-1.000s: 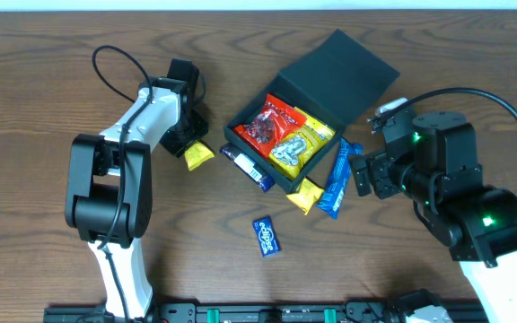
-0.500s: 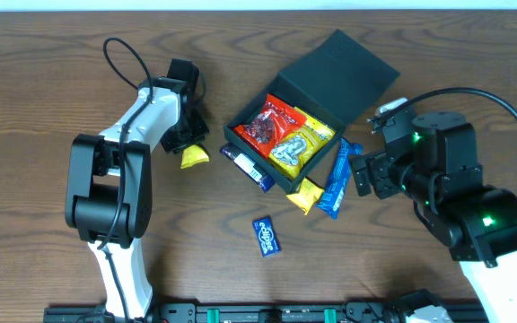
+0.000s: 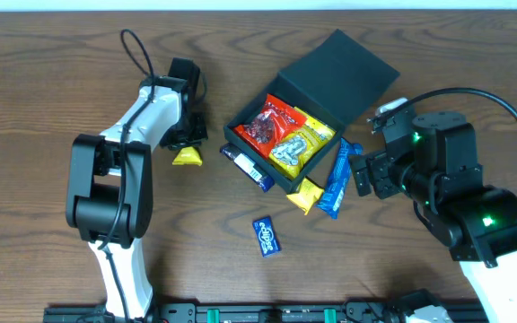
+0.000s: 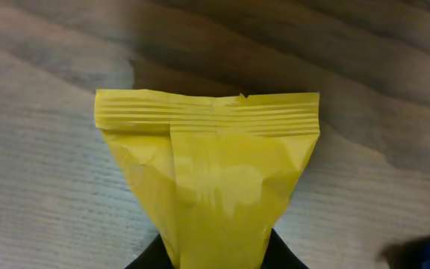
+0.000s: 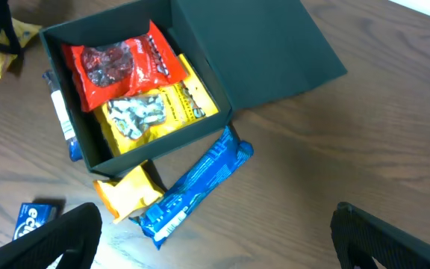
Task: Pack container
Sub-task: 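Grasp and lift the small yellow packet with left gripper, then carry the yellow packet over the box and drop it inside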
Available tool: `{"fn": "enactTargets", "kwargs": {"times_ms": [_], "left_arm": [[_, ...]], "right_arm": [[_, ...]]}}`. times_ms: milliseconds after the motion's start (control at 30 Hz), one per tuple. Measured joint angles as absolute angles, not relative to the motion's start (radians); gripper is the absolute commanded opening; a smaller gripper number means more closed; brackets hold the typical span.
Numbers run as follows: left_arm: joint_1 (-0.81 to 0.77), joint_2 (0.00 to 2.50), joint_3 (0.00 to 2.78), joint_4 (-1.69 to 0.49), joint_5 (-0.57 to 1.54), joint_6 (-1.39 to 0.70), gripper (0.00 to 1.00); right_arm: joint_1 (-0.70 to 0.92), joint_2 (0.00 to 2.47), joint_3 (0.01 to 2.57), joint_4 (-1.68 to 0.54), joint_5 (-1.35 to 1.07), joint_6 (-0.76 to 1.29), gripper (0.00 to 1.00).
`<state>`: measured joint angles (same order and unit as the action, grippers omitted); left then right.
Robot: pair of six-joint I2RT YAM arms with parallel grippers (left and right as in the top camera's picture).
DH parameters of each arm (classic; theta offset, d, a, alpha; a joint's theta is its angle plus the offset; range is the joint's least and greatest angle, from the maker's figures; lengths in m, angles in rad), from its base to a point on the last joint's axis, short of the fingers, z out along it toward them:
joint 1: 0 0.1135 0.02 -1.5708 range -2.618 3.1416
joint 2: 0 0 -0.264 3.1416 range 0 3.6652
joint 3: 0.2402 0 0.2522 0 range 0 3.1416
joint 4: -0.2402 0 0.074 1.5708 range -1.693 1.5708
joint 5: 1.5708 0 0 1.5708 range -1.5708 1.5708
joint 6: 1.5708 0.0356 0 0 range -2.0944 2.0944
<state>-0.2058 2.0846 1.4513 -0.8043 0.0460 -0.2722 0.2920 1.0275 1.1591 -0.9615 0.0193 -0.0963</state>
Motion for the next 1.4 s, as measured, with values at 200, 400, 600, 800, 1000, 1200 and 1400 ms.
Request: {"fn": "enactTargets", "kwargs": {"times_ms": [200, 400, 600, 800, 1000, 1200, 1400], "left_arm": [[-0.226, 2.085, 1.454, -0.804, 0.046, -0.066, 0.20], [-0.224, 2.085, 1.454, -0.786, 0.046, 0.035, 0.16], [-0.224, 2.085, 1.459, -0.786, 0.057, 0.115, 0.11], [-0.224, 2.085, 1.497, -0.822, 0.091, 0.212, 0.10], [-0.224, 2.085, 1.597, -0.910, 0.098, 0.246, 0.10], [-0.224, 2.085, 1.723, -1.054, 0.098, 0.284, 0.09], [-0.226, 2.085, 1.856, -1.209, 0.098, 0.315, 0.08]], "right_arm": [[0.292, 1.028, 1.159, -0.961, 0.019, -0.096, 0.99], [0.292, 1.028, 1.159, -0.961, 0.019, -0.096, 0.99], [0.292, 1.028, 1.159, -0.961, 0.019, -0.096, 0.99], [0.292, 1.028, 1.159, -0.962, 0.019, -0.096, 0.99], [0.292, 1.028, 1.159, -0.961, 0.019, -0.096, 0.99], [0.292, 1.028, 1.159, -0.962, 0.019, -0.096, 0.99], [0.292, 1.028, 1.159, -0.962, 0.019, -0.096, 0.99]]}}
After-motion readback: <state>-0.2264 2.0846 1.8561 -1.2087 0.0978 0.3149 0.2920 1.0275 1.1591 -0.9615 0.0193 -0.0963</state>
